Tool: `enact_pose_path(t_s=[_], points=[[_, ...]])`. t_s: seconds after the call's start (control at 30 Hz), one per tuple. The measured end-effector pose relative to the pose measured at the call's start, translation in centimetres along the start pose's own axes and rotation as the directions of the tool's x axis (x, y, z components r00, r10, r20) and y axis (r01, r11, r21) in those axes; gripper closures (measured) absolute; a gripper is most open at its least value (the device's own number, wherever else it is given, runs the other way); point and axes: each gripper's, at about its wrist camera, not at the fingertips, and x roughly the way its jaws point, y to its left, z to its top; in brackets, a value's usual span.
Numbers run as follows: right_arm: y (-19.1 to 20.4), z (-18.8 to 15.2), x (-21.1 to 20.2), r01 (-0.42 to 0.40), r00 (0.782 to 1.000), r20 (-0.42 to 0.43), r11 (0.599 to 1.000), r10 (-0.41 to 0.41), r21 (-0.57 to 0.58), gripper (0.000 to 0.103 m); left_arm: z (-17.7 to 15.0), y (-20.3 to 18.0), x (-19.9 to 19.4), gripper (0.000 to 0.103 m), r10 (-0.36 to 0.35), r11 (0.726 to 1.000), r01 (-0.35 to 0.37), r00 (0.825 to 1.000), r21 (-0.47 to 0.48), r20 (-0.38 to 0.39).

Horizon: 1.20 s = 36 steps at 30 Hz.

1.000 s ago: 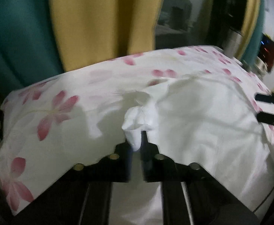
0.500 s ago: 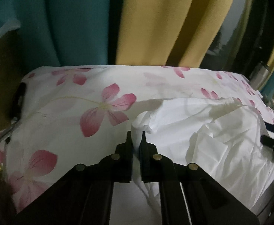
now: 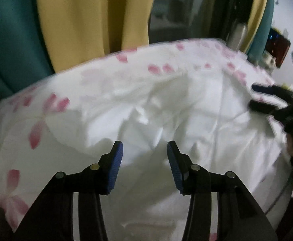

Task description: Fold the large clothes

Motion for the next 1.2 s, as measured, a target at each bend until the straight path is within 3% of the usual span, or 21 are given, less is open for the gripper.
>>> enact_pose_path(t_s=[0.1,0.13,0.17,0.2,0.23,0.57,0.7,0.77,0.8,0.83,1.2], points=[[-0.2,-0.1,0.0,0.003,1.000,-0.001,1.000,-0.003,0.008,0.018,-0.3,1.1,1.1,0.055,0.050,0.998,-0.050,0.999,-0.033,-0.008],[-0.3,-0.1,0.0,0.002,1.000,-0.001,1.000,-0.002,0.010,0.018,-0.4,1.8,1.1,0.059,0.050,0.997,-0.050,0.999,-0.055,0.003],[-0.4,-0.1,0.0,0.000,1.000,-0.002,1.000,0.000,0.010,0.018,-0.5,2.6,0.9,0.068,0.066,0.995,-0.065,0.998,-0.079,0.018],[-0.4,-0.1,0.1,-0.002,1.000,-0.003,1.000,0.002,0.010,0.018,-0.6,3.3,0.8,0.097,0.094,0.991,-0.091,0.995,-0.098,0.019],[-0.5,-0.1,0.3,-0.003,1.000,-0.005,1.000,0.003,0.011,0.018,-0.8,3.8,0.6,0.100,0.101,0.988,-0.097,0.995,-0.116,0.025],[1.4,-0.2,2.6,-0.030,0.999,-0.031,0.999,0.030,-0.025,0.017,-1.9,7.5,-2.3,0.100,0.109,0.958,-0.078,0.989,-0.277,0.098],[2.1,-0.2,1.7,-0.006,1.000,-0.015,0.999,0.005,-0.048,0.017,-2.8,8.1,-2.8,0.093,0.147,0.938,-0.113,0.986,-0.327,0.081],[2.1,-0.1,1.1,0.000,1.000,-0.006,0.999,-0.001,-0.050,0.017,-3.5,8.4,-3.3,0.074,0.146,0.932,-0.108,0.986,-0.345,0.085],[2.2,-0.2,0.8,0.005,1.000,-0.003,0.999,-0.005,-0.051,0.017,-3.8,8.4,-3.6,0.058,0.144,0.929,-0.105,0.986,-0.354,0.086],[2.2,-0.2,0.5,0.009,1.000,0.000,0.999,-0.009,-0.051,0.017,-4.2,8.3,-3.9,0.050,0.138,0.928,-0.097,0.986,-0.360,0.089],[2.2,-1.2,-1.7,0.023,1.000,0.017,0.999,-0.023,-0.044,0.017,-7.5,6.0,-4.4,0.049,0.061,0.936,-0.031,0.995,-0.350,0.075]])
